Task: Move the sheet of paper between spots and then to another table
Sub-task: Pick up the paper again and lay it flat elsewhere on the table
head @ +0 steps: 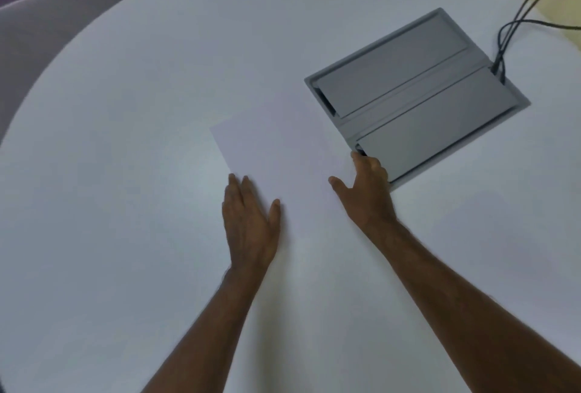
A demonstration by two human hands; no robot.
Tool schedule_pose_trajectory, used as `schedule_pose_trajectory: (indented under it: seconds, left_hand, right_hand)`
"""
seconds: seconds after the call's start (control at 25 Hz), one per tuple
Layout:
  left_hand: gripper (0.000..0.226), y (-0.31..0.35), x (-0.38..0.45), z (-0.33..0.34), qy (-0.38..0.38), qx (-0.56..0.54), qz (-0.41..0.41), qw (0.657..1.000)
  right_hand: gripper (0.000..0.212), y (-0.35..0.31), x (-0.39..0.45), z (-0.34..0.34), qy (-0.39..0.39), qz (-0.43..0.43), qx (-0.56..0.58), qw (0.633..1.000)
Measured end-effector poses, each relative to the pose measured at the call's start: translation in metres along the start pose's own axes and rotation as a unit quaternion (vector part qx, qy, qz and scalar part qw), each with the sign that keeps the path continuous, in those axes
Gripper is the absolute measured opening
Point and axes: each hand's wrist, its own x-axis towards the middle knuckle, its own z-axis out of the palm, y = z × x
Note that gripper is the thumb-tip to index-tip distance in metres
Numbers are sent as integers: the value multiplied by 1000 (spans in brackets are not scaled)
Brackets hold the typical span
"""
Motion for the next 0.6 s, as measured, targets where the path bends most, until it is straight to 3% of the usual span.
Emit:
schedule_pose_trajectory:
  seconds: [0.12, 0.36, 0.6]
  left_hand:
    - [79, -5, -2, 12, -13, 48, 14, 999]
    - [78, -16, -3, 23, 1, 84, 28, 996]
    - [78, -14, -4, 27, 6, 98, 32, 995]
  right_hand:
    - [70, -3, 5, 9, 3, 9, -54, 999]
    - [52, -7, 6, 16, 29, 5, -22, 999]
    - [71, -11, 1, 18, 21, 28, -71, 997]
